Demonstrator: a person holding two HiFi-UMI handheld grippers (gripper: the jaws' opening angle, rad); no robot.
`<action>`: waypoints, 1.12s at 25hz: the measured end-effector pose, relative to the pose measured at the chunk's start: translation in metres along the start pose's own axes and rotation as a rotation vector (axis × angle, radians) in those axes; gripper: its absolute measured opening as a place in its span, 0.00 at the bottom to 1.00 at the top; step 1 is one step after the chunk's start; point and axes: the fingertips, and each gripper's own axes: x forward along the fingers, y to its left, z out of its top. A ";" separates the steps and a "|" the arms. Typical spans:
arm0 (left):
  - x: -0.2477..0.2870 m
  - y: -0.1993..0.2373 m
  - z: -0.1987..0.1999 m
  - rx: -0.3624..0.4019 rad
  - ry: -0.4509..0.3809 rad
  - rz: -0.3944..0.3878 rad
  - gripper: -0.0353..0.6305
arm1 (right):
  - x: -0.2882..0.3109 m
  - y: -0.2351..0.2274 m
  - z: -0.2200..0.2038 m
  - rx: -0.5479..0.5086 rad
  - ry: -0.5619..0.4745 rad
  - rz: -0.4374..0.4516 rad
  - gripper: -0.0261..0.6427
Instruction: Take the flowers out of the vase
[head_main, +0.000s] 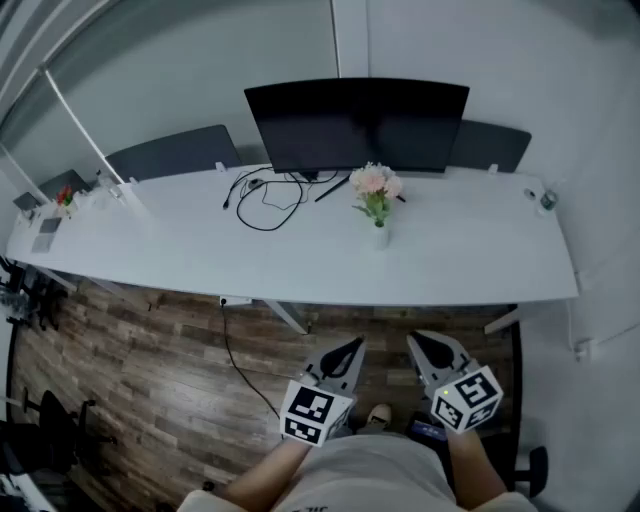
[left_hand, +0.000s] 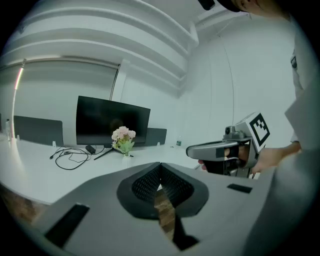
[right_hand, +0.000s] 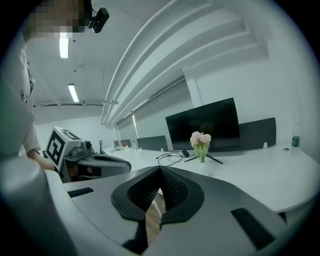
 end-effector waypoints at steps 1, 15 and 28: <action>-0.002 0.002 0.000 0.000 -0.001 0.001 0.06 | 0.002 0.000 -0.001 0.000 0.001 -0.001 0.08; -0.021 0.029 0.000 0.013 -0.014 -0.065 0.06 | 0.022 0.009 0.012 0.048 -0.055 -0.084 0.09; -0.012 0.055 -0.010 0.008 0.003 -0.093 0.06 | 0.041 -0.004 -0.003 0.057 -0.061 -0.142 0.09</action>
